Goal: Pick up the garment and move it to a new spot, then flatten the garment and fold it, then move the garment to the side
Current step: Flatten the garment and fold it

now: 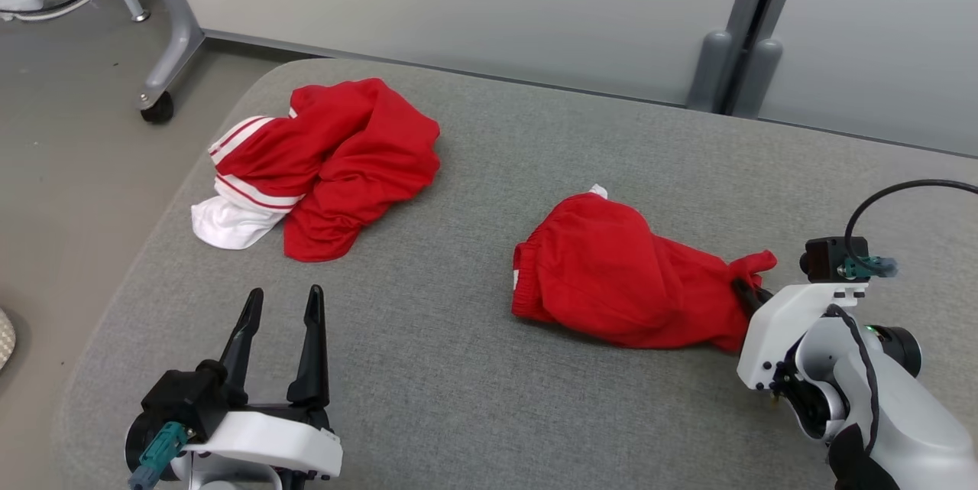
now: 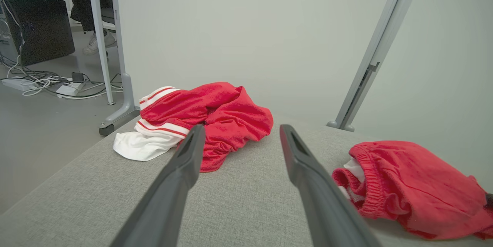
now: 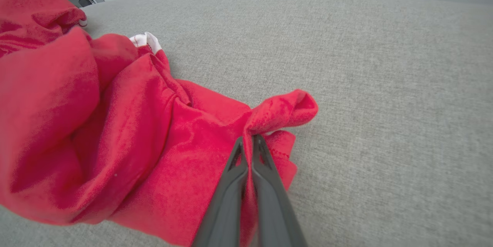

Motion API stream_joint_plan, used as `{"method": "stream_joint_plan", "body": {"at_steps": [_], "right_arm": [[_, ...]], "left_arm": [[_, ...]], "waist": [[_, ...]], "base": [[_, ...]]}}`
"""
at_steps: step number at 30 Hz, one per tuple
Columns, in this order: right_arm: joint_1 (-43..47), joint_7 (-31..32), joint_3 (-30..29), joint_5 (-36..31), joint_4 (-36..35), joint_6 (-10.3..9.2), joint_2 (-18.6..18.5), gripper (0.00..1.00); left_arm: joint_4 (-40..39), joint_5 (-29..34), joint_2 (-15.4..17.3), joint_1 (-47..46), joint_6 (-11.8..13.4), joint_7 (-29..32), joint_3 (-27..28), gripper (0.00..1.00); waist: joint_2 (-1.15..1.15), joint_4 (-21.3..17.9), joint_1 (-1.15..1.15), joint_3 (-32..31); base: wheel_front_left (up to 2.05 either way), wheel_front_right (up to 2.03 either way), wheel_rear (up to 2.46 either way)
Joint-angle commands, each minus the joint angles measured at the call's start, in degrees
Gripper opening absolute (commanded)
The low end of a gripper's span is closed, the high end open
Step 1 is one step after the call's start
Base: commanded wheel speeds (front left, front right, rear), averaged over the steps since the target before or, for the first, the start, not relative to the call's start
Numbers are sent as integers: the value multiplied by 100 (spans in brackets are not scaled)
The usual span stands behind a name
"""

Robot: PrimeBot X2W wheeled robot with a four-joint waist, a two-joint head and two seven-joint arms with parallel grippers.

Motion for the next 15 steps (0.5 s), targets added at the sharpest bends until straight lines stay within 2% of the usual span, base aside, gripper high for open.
{"method": "stream_joint_plan", "body": {"at_steps": [1, 6, 15], "right_arm": [[68, -56, 45, 54, -67, 9, -80, 0], [179, -85, 290, 209, -506, 9, -287, 0], [415, 569, 441, 545, -1406, 6, -729, 0]], "left_arm": [[14, 45, 22, 34, -27, 0, 23, 100], [29, 75, 25, 149, -40, 0, 68, 100], [54, 90, 1, 201, -83, 0, 96, 100]], "waist": [[0, -129, 0, -99], [0, -492, 0, -257], [0, -993, 0, -382]], "base": [[0, 0, 0], [0, 0, 0], [0, 0, 0]]}}
